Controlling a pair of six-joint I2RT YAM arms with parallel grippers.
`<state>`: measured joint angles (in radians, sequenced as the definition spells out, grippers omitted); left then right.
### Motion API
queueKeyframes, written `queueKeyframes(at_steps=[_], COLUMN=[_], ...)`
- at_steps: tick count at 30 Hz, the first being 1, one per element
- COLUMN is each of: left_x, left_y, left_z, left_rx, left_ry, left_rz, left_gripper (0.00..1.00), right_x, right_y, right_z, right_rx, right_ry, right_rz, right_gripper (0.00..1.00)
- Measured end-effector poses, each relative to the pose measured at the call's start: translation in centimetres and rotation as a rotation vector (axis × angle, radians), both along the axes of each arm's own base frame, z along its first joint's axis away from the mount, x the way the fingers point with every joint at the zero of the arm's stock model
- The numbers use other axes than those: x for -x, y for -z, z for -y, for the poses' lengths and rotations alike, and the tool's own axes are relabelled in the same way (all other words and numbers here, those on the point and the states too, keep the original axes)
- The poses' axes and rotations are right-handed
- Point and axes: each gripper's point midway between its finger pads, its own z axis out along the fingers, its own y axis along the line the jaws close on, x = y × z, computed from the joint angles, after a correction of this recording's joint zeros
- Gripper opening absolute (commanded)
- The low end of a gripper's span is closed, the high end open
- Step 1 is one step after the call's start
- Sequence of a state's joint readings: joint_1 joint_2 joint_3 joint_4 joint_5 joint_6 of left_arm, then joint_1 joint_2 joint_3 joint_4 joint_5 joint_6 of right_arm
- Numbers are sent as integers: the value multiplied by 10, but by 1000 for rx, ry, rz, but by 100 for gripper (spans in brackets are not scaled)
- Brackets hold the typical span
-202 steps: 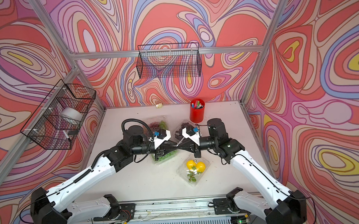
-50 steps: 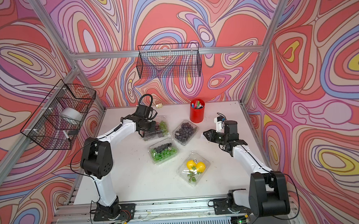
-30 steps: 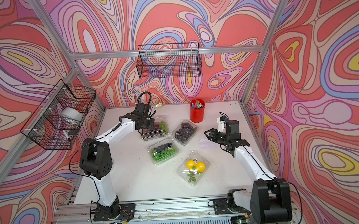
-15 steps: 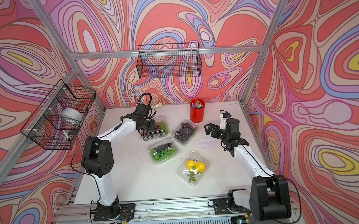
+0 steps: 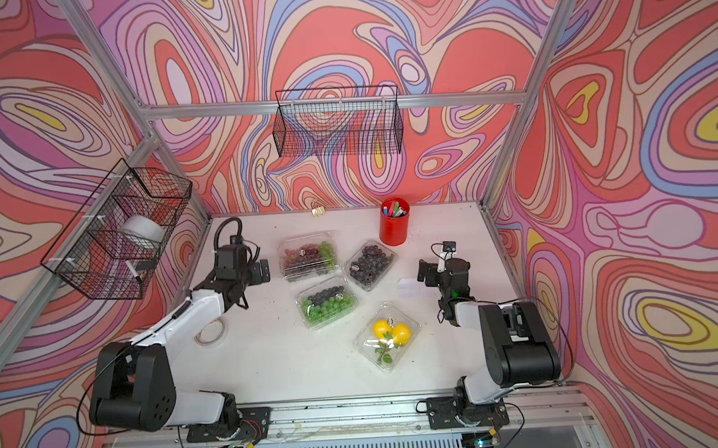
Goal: Label fruit boxes
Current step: Reset both arms
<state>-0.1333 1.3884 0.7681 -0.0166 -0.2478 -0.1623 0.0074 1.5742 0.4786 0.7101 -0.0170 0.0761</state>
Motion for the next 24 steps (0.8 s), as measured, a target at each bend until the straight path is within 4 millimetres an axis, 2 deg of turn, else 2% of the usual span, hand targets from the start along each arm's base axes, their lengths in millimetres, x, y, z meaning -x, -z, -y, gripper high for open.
queueKeyframes(at_steps=[2,5,7,11,15,17,20,24], left_x=[11,10,2,2,36,45,39,23], left_y=[23,36,37,36,39,42,38,17], left_z=[-1,-1,0,1,-3,-3,1,-1], left_rx=[-15,-15,-10,0,13,11,5,-1], left_ry=[10,13,17,27,26,31,46,25], left_rz=[-4,6,51,123,222,241,251,302], left_gripper=[100,100,100,100,100,100,100,100], right_x=[-1,4,6,0,-10,-12,-13,-12], right_y=[11,30,28,13,5,2,3,4], right_z=[2,3,5,10,13,13,12,11], right_rx=[22,40,48,58,64,65,67,66], right_ry=[2,4,8,39,57,54,49,44], right_rz=[27,4,27,86,99,104,101,96], right_gripper=[98,98,98,98,98,99,98,98])
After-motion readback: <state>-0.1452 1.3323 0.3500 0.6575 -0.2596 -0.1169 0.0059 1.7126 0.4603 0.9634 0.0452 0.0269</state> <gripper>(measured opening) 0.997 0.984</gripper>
